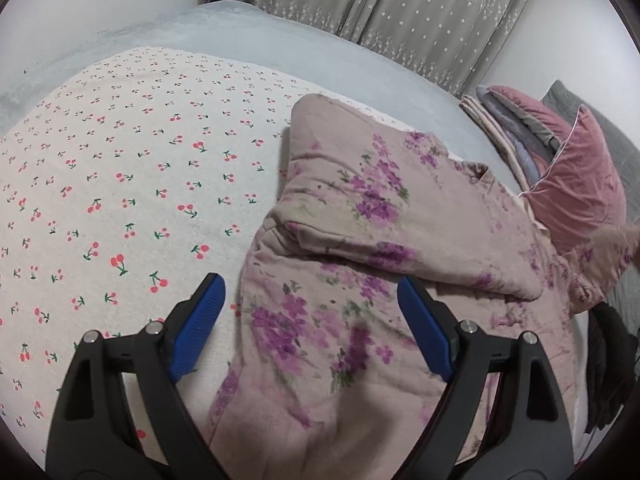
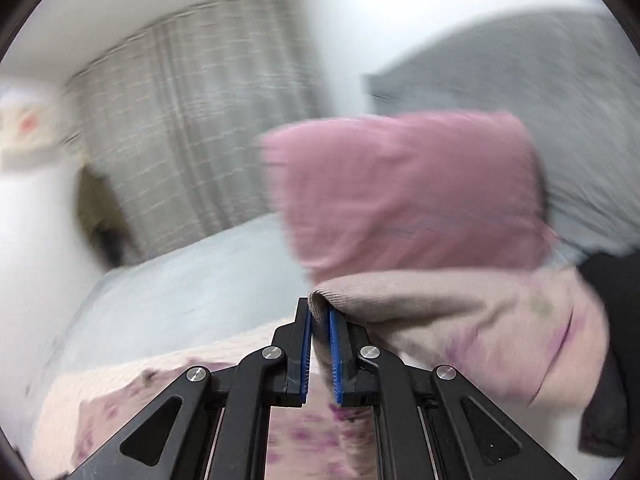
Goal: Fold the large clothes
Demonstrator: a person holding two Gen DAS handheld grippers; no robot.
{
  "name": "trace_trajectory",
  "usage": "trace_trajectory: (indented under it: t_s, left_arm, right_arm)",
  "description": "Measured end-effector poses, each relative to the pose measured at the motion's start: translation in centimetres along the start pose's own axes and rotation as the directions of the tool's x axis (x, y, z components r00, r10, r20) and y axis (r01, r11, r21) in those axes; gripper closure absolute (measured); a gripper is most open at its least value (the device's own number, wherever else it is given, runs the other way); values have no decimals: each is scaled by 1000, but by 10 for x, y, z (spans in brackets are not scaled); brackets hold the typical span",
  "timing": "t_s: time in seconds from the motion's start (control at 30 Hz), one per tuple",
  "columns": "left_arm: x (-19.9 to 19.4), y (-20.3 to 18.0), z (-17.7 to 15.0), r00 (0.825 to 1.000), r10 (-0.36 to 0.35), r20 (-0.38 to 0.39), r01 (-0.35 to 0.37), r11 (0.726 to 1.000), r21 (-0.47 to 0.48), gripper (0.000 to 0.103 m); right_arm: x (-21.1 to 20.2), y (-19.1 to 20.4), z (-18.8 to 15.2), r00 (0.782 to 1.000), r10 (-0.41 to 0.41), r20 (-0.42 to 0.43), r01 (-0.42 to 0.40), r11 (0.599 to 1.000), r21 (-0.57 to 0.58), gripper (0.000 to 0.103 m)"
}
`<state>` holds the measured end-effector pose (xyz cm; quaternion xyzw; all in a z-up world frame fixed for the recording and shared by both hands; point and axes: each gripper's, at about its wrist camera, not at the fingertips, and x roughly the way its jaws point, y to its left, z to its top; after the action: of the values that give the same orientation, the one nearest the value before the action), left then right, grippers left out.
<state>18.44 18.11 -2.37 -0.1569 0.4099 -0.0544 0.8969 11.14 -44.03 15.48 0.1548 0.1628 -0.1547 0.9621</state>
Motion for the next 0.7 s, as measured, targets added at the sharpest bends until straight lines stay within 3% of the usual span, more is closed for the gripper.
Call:
trace_trajectory:
  t_s: [0.13,0.2,0.3,0.4,0.5,0.57,0.63,0.7]
  left_arm:
    - [-4,2,2,1000,-24,5,24,1000,-9,15]
    - [-4,2,2,1000,-25,4,25,1000,-5,15]
    - [-3,1,2,999,-33,-2,33,999,1,15]
    - [0,0,0,999,-49,-21,49,999,1,15]
    - [-1,-9,-1,997,-74,-30,75,997,25,15]
    - [-1,-21,0,994,-103,-37,105,993,62,15]
    - [0,-35,2,990,-129,-47,133,987,93,15]
    - [5,-57,6,982,-173,-74,181,976,124,15]
  right_arm:
    - [-6,103,-16,985,171,-20,-172,974,-149,95]
    - [-7,158,-35,965,253,-65,-261,936,-237,95]
    - [0,220,-71,934,320,-159,-355,874,-331,95]
    - [20,266,-121,897,327,-299,-427,818,-386,95]
    - [40,278,-161,853,304,-425,-470,801,-372,94]
    - [47,265,-173,847,276,-455,-451,827,-337,88]
    - [54,233,-179,857,231,-461,-399,864,-308,65]
    - [52,205,-185,869,199,-453,-352,892,-283,50]
